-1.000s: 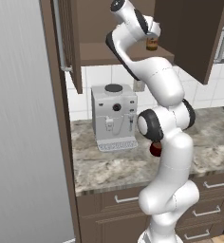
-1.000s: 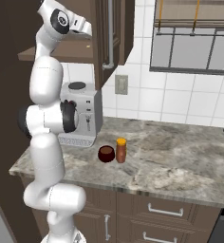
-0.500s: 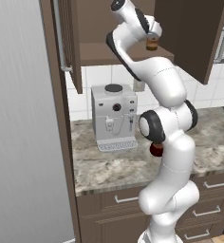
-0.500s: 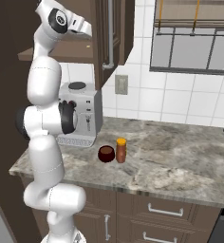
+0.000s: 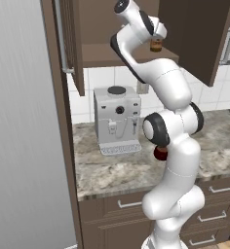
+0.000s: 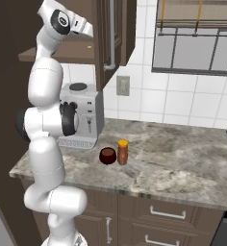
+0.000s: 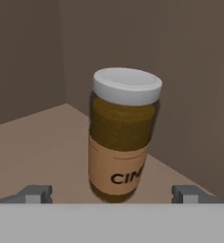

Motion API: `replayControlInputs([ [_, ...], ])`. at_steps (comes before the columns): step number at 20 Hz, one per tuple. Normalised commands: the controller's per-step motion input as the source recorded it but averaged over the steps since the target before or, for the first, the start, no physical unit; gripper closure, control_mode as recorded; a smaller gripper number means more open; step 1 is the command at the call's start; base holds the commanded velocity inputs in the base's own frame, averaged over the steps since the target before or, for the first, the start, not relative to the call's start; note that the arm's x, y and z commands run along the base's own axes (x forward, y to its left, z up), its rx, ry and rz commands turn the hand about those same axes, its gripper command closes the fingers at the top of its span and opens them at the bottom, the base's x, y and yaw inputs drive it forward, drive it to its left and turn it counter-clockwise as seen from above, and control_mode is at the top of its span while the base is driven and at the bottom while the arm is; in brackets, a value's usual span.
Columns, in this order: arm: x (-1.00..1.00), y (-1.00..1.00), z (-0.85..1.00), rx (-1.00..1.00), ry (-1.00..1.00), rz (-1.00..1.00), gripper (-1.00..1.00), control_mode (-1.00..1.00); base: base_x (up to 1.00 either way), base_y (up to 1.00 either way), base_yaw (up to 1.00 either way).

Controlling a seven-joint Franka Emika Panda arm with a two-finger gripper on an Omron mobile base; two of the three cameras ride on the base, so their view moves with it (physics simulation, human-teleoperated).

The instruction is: Pick the cinnamon and honey bottle from the cabinet and place them next to the mug.

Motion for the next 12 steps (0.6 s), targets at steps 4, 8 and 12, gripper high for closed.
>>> replayControlInputs([
  [4, 0.08, -0.03, -0.03, 0.0, -0.05, -0.01, -1.0, -1.0, 0.0, 0.0, 0.0],
  [8, 0.08, -0.12, -0.05, 0.0, -0.02, -0.01, -1.0, -1.0, 0.0, 0.0, 0.0],
  [12, 0.04, -0.21, -0.03, 0.0, 0.0, 0.0, -1.0, -1.0, 0.0, 0.0, 0.0],
])
